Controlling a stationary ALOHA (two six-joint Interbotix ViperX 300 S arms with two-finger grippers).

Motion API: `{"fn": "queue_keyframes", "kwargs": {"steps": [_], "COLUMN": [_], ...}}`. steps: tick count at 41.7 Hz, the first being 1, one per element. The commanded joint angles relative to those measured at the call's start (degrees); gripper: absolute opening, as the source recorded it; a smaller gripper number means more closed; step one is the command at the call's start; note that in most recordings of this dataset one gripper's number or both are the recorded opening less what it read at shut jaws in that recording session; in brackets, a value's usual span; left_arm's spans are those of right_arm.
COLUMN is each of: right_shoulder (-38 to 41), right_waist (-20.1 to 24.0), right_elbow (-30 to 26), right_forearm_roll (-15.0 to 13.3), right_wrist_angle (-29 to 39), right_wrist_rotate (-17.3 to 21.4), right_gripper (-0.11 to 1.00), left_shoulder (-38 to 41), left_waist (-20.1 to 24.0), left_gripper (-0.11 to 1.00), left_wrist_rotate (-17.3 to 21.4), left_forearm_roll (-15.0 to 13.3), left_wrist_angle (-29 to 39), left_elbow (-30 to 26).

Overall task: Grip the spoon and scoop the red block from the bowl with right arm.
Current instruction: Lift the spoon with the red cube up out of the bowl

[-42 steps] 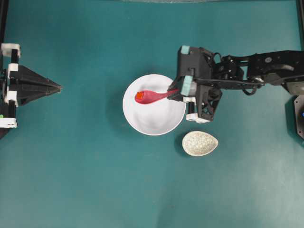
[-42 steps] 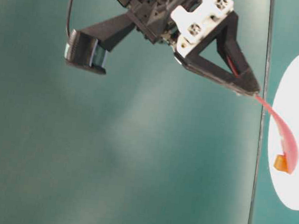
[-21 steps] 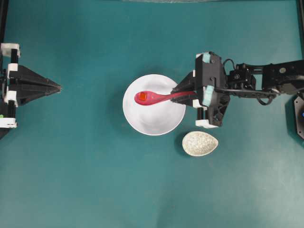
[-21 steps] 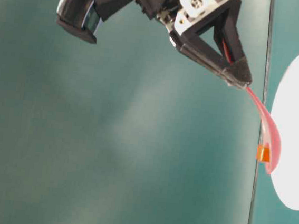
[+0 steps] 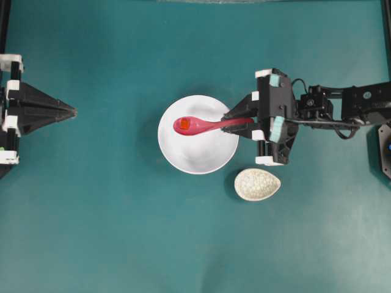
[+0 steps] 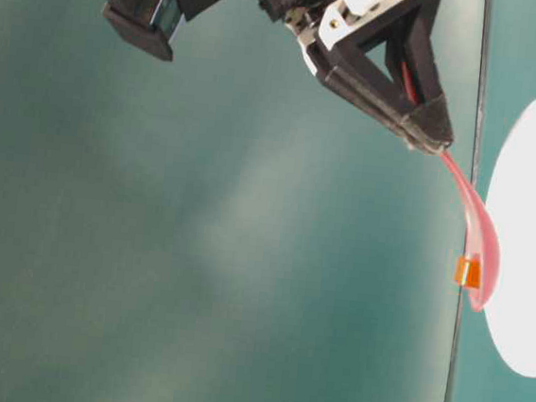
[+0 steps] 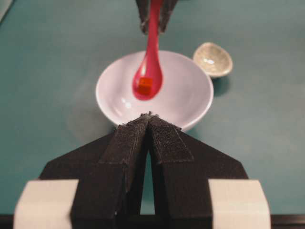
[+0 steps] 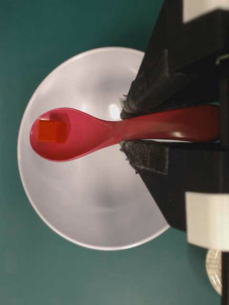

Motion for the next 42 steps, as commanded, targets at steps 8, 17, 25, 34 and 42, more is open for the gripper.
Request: {"fn": "queue_keyframes", "kwargs": {"steps": [8,17,25,34,42], "right_shoulder": [-1.4,-1.4,-1.7,-3.2,-6.5], "right_waist": [0.2,0.2,0.2,0.2,0.2], "right_elbow": [2.6,3.3,3.5,4.8,5.8], "right_forearm_roll": [-0.1,-0.1,0.1,0.1,0.2], "right_wrist_angle": [-9.1,-11.6,-11.4,-11.7,-10.5], "right_wrist_rotate": [0.4,0.4,0.9,0.9,1.0], "right_gripper": [0.24,0.24,0.24,0.24,0.24], "left_shoulder": [-0.1,-0.1,-0.1,0.4,1.4], "left_waist": [0.2,0.2,0.2,0.2,0.2], "left_gripper": [0.0,0.0,0.0,0.0,0.0], "left_wrist_rotate": [-0.2,0.0,0.1,0.1,0.1], "left_forearm_roll": [0.1,0.1,0.1,0.1,0.1], "left_wrist_angle": [0.9,1.0,1.0,1.0,1.0], "left_elbow": [-1.1,-1.1,-1.0,-0.9,-0.8]}}
